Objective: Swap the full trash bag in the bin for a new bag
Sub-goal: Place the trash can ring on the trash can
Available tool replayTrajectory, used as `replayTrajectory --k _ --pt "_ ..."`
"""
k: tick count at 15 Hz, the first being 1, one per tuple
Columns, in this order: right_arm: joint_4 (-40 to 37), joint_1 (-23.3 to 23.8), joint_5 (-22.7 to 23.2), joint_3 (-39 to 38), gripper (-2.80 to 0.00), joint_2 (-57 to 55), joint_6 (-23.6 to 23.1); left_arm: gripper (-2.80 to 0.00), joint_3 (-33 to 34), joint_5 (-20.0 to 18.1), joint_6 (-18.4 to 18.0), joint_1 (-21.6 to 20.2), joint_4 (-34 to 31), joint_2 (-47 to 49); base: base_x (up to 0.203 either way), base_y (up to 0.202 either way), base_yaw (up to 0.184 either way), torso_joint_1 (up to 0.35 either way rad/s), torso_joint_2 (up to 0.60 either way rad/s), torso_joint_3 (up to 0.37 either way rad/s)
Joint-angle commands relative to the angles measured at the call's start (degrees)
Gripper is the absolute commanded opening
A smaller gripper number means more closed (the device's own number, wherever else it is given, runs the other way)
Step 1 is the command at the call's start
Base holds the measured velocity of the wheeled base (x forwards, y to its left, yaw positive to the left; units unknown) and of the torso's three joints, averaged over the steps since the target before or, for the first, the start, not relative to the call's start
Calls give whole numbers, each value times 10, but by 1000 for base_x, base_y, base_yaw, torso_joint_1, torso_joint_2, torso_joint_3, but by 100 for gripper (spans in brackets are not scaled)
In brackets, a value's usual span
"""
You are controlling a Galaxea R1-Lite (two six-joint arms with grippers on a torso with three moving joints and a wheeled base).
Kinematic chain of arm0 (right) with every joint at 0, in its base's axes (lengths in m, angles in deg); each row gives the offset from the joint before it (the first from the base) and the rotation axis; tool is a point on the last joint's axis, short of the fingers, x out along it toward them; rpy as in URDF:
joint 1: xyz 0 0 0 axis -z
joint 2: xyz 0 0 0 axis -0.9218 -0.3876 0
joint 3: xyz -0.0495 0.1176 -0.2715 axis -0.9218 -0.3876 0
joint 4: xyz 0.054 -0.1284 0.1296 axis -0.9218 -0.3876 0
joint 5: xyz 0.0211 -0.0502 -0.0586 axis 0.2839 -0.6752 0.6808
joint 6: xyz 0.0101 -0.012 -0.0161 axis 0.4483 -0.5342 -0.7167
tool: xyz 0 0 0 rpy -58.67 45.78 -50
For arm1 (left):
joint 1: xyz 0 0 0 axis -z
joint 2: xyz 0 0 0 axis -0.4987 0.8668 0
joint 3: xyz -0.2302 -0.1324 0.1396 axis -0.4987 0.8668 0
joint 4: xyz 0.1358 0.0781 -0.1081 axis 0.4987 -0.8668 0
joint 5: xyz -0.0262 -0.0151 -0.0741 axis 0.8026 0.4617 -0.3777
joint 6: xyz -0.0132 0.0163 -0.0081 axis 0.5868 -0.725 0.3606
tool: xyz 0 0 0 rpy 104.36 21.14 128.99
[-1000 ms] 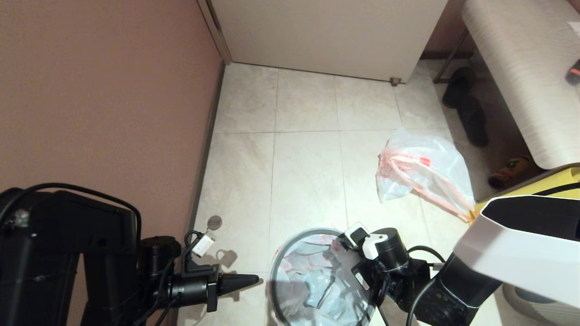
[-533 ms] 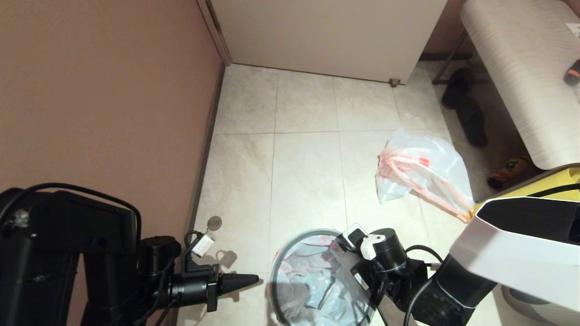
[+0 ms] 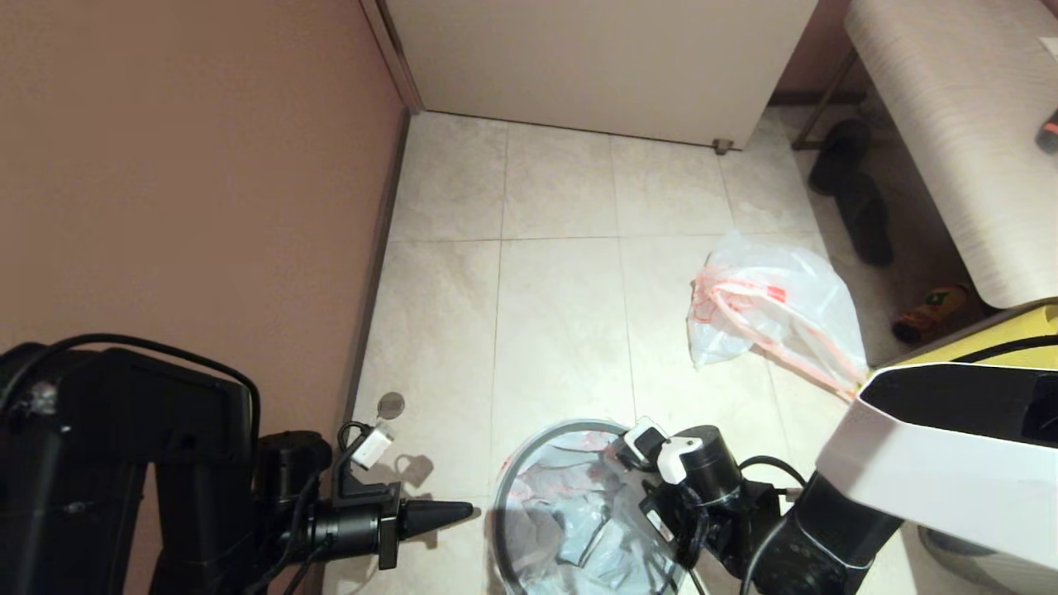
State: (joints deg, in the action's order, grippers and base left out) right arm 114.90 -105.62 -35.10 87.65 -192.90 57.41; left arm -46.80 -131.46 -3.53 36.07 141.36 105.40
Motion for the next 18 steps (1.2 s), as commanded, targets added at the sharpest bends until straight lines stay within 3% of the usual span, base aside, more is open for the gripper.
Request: replayTrajectory --k 1,5,7,8,9,11,13,18 --pt "7 -9 0 -16 0 50 2 -280 0 -4 1 2 28 0 0 0 0 0 0 0" --pt "6 -33 20 -84 0 166 23 -280 0 -4 -11 3 28 4 0 0 0 0 0 0" --pt "-11 -39 58 -105 0 225 83 -280 0 -4 -11 5 28 5 0 0 0 0 0 0" --pt "-34 -40 106 -109 0 253 137 -280 0 -4 -11 6 28 5 0 0 0 0 0 0" --pt "-60 -39 175 -111 -280 274 189 -280 -2 -3 -9 12 28 6 0 0 0 0 0 0" --pt "-96 -27 321 -113 -280 287 292 -280 -11 33 -7 40 28 14 0 0 0 0 0 0" --pt "-103 4 370 -112 -280 251 311 -280 -19 94 -7 70 28 23 0 0 0 0 0 0" --pt "-80 95 416 -102 -280 128 201 -280 -40 144 -8 85 28 43 0 0 0 0 0 0"
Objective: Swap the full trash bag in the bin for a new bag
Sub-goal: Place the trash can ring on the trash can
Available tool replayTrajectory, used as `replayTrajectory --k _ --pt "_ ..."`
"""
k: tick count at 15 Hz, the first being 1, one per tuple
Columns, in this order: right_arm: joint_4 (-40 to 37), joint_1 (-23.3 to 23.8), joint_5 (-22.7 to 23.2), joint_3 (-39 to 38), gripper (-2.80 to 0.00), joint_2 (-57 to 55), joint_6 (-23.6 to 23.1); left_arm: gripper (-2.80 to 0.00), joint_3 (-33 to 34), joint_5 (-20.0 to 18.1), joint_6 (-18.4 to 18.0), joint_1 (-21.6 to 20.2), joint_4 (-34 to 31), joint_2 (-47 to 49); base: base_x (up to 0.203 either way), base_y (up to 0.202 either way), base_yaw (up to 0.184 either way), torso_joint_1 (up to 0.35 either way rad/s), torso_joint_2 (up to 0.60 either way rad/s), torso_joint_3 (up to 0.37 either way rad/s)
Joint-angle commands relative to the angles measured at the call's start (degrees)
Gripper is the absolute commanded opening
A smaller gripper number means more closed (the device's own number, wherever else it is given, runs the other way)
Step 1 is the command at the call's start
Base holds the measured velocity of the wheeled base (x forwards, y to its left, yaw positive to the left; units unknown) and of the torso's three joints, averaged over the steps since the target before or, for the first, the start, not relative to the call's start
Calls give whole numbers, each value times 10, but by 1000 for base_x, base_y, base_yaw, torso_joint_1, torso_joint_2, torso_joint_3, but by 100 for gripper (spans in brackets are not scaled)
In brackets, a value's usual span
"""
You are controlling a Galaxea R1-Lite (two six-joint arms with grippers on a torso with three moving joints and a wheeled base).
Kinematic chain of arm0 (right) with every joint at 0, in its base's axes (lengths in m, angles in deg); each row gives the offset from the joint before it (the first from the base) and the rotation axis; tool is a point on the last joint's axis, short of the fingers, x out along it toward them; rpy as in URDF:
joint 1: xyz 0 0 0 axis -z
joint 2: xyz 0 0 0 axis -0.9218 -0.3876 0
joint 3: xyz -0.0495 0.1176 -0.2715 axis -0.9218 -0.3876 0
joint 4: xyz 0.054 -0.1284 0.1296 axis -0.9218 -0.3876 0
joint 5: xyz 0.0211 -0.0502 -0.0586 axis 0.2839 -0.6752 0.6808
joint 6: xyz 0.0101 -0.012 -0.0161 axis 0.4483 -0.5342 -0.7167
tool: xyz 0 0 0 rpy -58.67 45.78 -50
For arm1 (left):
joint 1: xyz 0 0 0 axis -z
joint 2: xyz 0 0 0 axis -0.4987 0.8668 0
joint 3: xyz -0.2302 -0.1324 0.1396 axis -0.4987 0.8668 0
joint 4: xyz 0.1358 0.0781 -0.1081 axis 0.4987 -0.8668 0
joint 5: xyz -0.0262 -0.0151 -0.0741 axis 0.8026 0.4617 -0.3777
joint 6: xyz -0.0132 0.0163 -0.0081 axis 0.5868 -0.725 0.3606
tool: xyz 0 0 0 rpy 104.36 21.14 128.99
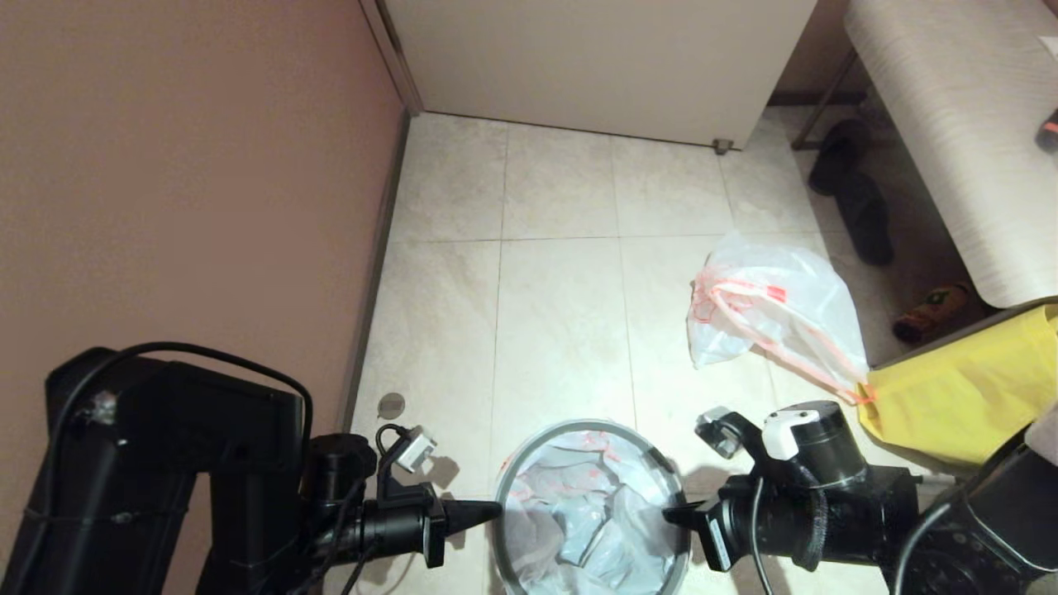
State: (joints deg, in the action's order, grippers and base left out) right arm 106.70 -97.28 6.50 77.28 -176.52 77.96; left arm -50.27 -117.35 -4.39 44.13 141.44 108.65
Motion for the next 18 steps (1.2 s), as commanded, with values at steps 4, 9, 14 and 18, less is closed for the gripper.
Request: replayTrajectory --k 4,9,14,18 --pt "60 60 61 13 -280 -121 -72 -280 -15 41 -8 17 27 27 0 0 0 0 0 0" --pt "64 104 147 34 -280 -193 -139 -280 -18 72 -40 27 27 46 0 0 0 0 0 0" --pt "63 102 144 40 -280 -202 -143 -280 -19 74 -41 29 27 48 0 0 0 0 0 0" --pt "63 102 144 32 -280 -176 -141 -280 -17 72 -42 29 27 45 0 0 0 0 0 0"
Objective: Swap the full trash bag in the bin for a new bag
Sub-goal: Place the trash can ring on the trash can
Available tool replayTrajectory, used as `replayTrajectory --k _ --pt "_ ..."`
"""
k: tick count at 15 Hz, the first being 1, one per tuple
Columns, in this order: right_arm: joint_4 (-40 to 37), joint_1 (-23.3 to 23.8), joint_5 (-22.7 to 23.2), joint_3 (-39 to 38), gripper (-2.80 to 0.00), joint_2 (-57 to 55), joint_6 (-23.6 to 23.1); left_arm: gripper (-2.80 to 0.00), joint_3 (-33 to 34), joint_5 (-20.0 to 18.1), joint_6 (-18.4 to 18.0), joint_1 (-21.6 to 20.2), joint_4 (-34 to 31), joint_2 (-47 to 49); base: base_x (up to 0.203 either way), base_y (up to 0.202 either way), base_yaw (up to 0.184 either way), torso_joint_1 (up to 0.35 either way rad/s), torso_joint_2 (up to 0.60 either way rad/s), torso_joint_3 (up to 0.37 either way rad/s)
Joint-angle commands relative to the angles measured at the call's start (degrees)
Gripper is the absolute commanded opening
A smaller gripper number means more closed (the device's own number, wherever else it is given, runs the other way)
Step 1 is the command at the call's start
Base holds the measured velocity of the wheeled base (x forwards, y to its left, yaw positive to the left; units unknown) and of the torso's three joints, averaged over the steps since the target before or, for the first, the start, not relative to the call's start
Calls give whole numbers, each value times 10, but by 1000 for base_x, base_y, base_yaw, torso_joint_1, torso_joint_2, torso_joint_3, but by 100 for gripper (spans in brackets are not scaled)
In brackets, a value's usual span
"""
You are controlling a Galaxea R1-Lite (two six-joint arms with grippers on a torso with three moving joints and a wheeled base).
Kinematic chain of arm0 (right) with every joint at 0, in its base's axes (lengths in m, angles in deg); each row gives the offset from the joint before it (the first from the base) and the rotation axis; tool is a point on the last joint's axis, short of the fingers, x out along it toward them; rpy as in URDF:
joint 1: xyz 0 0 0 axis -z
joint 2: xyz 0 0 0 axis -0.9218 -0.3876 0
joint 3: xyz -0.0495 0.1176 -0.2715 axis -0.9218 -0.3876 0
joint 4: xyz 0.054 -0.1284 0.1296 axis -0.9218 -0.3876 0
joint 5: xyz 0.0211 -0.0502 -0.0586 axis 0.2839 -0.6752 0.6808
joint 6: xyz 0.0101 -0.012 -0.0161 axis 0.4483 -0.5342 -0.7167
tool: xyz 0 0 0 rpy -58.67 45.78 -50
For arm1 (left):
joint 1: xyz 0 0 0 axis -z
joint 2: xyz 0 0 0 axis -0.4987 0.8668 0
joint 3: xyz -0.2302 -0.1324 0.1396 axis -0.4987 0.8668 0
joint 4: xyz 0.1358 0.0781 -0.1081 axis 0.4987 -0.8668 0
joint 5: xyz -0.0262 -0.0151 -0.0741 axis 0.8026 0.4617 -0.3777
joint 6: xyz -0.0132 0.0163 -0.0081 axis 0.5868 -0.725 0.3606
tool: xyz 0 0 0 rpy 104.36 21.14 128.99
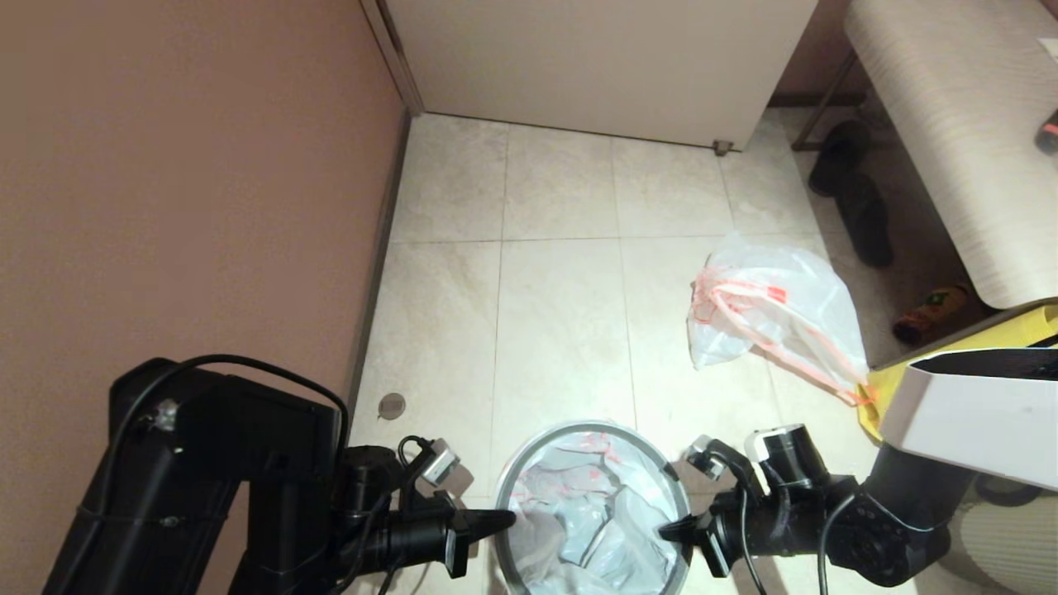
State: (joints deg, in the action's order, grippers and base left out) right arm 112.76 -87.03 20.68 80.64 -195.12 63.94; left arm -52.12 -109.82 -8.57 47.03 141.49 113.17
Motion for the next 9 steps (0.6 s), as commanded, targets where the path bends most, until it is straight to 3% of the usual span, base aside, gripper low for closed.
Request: replayTrajectory --k 1,5,7,9 --pt "2 0 2 -10 -280 27 1 -280 4 -4 0 0 27 -5 0 0 0 0 0 0" --pt "2 -4 -24 -62 -280 174 31 -280 15 -4 5 3 27 -75 0 0 0 0 0 0" --pt "-10 -8 -84 -83 -280 266 49 -280 24 4 6 2 27 -132 0 0 0 0 0 0" --pt "-74 -10 -150 -89 -280 361 54 -280 33 45 8 7 27 -195 0 0 0 0 0 0"
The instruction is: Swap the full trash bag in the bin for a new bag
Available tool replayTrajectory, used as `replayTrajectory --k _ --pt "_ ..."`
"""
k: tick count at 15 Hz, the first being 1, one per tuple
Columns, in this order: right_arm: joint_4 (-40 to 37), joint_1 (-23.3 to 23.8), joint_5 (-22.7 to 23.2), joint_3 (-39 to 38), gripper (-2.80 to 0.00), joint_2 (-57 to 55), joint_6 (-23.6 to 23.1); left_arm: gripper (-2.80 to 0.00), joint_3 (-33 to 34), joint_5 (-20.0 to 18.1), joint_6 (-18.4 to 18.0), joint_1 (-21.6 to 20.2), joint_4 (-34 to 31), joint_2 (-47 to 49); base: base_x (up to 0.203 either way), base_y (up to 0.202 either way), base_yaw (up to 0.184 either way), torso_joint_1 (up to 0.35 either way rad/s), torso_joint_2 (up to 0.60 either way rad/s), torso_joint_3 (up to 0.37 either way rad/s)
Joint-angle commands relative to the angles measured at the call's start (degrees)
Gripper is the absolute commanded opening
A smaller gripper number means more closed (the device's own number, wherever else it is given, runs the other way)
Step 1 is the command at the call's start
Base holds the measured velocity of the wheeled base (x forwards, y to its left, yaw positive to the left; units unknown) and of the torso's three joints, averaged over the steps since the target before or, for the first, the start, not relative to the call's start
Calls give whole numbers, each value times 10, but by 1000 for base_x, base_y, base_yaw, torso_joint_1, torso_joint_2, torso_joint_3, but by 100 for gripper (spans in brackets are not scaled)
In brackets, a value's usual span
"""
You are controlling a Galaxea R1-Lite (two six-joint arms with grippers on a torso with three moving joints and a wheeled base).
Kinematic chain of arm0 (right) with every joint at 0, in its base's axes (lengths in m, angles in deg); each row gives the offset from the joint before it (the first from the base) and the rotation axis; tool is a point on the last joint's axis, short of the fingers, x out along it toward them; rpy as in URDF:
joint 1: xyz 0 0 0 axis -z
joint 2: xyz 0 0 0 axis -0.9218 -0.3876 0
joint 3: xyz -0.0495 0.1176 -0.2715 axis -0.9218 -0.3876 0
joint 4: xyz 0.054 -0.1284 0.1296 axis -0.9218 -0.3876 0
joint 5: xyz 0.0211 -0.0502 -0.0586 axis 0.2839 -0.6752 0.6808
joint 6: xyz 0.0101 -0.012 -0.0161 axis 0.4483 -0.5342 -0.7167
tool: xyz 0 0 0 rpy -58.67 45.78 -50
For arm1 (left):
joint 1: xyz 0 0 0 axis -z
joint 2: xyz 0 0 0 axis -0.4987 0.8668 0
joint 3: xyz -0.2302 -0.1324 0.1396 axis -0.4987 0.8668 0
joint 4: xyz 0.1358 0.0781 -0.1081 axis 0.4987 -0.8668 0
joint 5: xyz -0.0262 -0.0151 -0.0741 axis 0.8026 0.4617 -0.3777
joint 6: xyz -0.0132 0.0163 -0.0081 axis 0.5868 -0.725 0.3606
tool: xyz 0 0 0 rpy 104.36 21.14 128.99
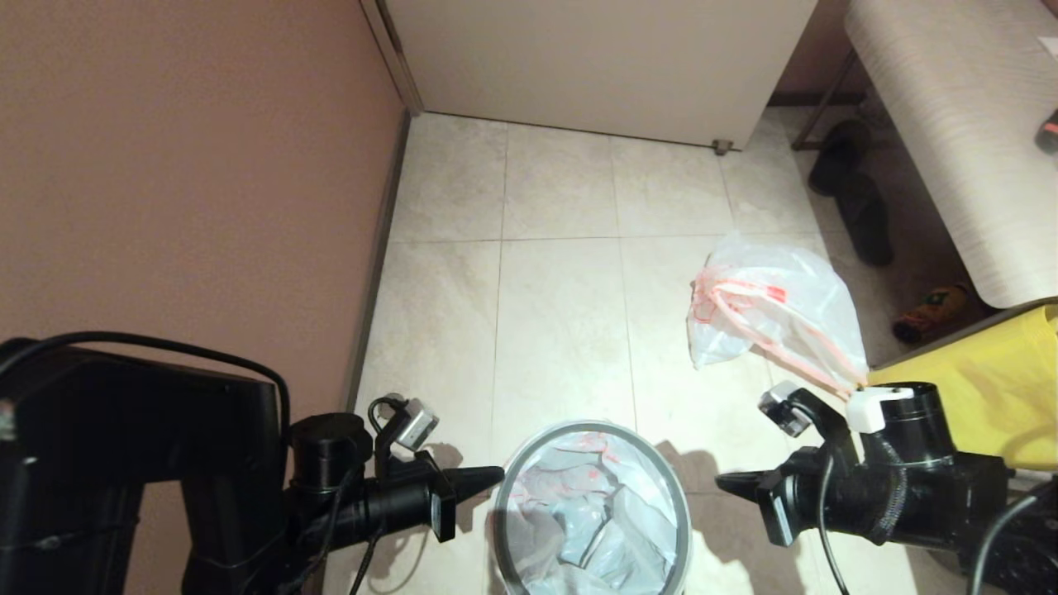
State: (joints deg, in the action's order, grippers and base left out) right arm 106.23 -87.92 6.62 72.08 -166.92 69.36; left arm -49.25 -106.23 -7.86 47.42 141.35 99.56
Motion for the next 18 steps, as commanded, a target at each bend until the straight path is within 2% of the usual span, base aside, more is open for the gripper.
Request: replayTrajectory --k 1,5,6,8,10,12,14,18 --pt "-43 -3 -33 -4 -280 123 1 -280 13 37 1 10 28 -90 0 0 0 0 0 0" --pt "-199 -16 -144 3 -280 294 4 -280 82 184 1 52 28 -207 0 0 0 0 0 0" --pt "-240 -17 -173 15 -280 334 4 -280 93 234 -1 75 23 -246 0 0 0 0 0 0" --pt "-331 -11 -225 46 -280 397 2 -280 116 383 -14 137 10 -301 0 0 0 0 0 0" --pt "-359 29 -267 55 -280 440 -18 -280 122 468 -77 153 22 -334 0 0 0 0 0 0" --pt "-362 73 -291 59 -280 476 -42 -280 111 545 -101 155 20 -376 0 0 0 0 0 0" --pt "-373 99 -307 71 -280 524 -52 -280 110 593 -113 146 10 -431 0 0 0 0 0 0" --pt "-462 140 -319 114 -280 623 -58 -280 120 609 -135 56 -2 -556 0 0 0 0 0 0"
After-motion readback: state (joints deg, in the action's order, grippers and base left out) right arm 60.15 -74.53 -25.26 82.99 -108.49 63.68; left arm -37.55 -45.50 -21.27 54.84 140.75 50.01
